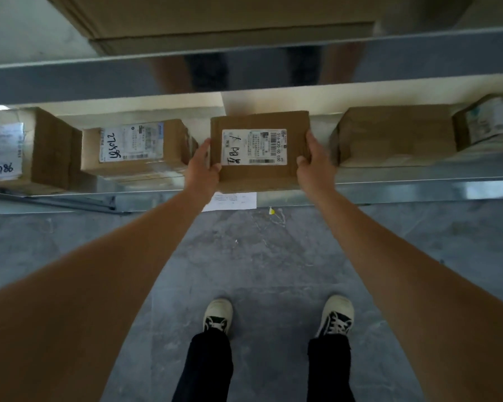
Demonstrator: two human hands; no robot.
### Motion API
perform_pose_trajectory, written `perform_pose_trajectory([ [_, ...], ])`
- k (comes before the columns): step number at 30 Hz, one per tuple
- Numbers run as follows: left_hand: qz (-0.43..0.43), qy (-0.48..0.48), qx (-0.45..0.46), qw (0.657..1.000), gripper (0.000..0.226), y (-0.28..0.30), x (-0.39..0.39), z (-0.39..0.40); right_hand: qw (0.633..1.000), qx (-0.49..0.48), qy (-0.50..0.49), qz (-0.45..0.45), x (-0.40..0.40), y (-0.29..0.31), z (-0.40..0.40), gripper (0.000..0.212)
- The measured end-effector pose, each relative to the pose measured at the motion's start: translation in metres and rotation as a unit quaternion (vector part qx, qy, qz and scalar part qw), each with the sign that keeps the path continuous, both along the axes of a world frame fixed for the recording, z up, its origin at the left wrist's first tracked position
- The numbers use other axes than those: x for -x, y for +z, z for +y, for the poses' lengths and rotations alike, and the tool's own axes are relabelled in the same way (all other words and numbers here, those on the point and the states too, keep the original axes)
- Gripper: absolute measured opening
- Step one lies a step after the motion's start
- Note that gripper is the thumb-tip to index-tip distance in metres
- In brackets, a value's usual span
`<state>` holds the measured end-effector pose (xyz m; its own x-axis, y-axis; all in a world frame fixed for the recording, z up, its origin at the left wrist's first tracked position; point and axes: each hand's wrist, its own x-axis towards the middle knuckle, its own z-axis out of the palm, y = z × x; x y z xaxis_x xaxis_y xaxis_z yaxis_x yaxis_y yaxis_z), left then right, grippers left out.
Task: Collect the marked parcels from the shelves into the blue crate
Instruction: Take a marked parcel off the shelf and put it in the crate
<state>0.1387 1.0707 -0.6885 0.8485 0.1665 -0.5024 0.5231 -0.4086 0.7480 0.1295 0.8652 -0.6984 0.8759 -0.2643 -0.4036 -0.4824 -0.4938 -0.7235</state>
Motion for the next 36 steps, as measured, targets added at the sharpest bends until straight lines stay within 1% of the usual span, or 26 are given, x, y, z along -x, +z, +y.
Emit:
perform_pose_trajectory([
  [2, -0.042, -0.039, -0.114, 0.992, 0.064, 0.005, 0.001, -0.016, 0.999, -0.015, 0.023, -0.030, 0.004, 0.006, -0.010, 0.067],
  [4, -0.109, -0.054, -0.224, 0.967, 0.064, 0.012, 0.006, -0.040, 0.997, -0.038, 0.004, -0.066, 0.014, 0.014, -0.033, 0.069],
  [5, -0.153, -0.051, -0.251, 0.954, 0.064, 0.017, 0.010, -0.055, 0.996, -0.032, -0.010, -0.080, 0.022, 0.018, -0.050, 0.068],
  [6, -0.194, -0.052, -0.257, 0.945, 0.063, 0.023, 0.015, -0.072, 0.996, -0.016, -0.018, -0.087, 0.030, 0.022, -0.070, 0.065],
  [8, -0.231, -0.071, -0.227, 0.943, 0.056, 0.034, 0.024, -0.110, 0.996, 0.022, -0.037, -0.081, 0.048, 0.026, -0.118, 0.059],
  [10, -0.219, -0.098, -0.173, 0.955, 0.046, 0.041, 0.034, -0.154, 0.994, 0.045, -0.092, -0.050, 0.061, 0.030, -0.173, 0.056],
  [11, -0.200, -0.108, -0.144, 0.963, 0.043, 0.042, 0.038, -0.175, 0.991, 0.049, -0.124, -0.029, 0.064, 0.031, -0.200, 0.057],
  [12, -0.173, -0.107, -0.113, 0.973, 0.040, 0.041, 0.040, -0.194, 0.988, 0.047, -0.148, -0.009, 0.066, 0.032, -0.225, 0.058],
  [14, -0.078, -0.071, -0.063, 0.992, 0.029, 0.032, 0.042, -0.224, 0.985, 0.032, -0.166, 0.022, 0.069, 0.029, -0.264, 0.060],
  [16, 0.036, -0.031, -0.044, 0.998, 0.039, 0.018, 0.039, -0.242, 0.985, 0.008, -0.167, 0.053, 0.069, 0.022, -0.288, 0.061],
  [17, 0.070, -0.014, -0.034, 0.997, 0.043, 0.013, 0.037, -0.248, 0.984, -0.012, -0.166, 0.069, 0.067, 0.016, -0.294, 0.060],
  [18, 0.087, 0.001, -0.023, 0.996, 0.045, 0.008, 0.035, -0.252, 0.982, -0.034, -0.166, 0.082, 0.063, 0.009, -0.297, 0.058],
  [21, 0.112, 0.028, 0.009, 0.993, 0.048, -0.003, 0.025, -0.262, 0.979, -0.073, -0.159, 0.103, 0.047, -0.005, -0.299, 0.057],
  [24, 0.143, 0.010, 0.035, 0.989, 0.055, -0.006, 0.011, -0.271, 0.972, -0.130, -0.151, 0.124, 0.035, -0.010, -0.300, 0.068],
  [26, 0.164, -0.013, 0.038, 0.986, 0.055, -0.005, 0.002, -0.272, 0.970, -0.151, -0.132, 0.137, 0.027, -0.011, -0.298, 0.071],
  [29, 0.203, -0.079, 0.065, 0.974, 0.051, 0.001, -0.008, -0.275, 0.972, -0.160, -0.103, 0.135, 0.014, -0.008, -0.296, 0.058],
  [30, 0.208, -0.087, 0.074, 0.972, 0.047, 0.004, -0.011, -0.277, 0.973, -0.164, -0.098, 0.129, 0.012, -0.005, -0.296, 0.055],
  [32, 0.188, -0.053, 0.097, 0.976, 0.048, 0.009, -0.015, -0.277, 0.972, -0.181, -0.110, 0.103, 0.010, 0.002, -0.297, 0.051],
  [34, 0.139, 0.038, 0.164, 0.976, 0.055, 0.013, -0.017, -0.272, 0.964, -0.204, -0.160, 0.052, 0.009, 0.013, -0.300, 0.038],
  [36, 0.105, 0.132, 0.261, 0.951, 0.055, 0.018, -0.018, -0.265, 0.944, -0.244, -0.219, 0.021, 0.010, 0.022, -0.302, 0.019],
])
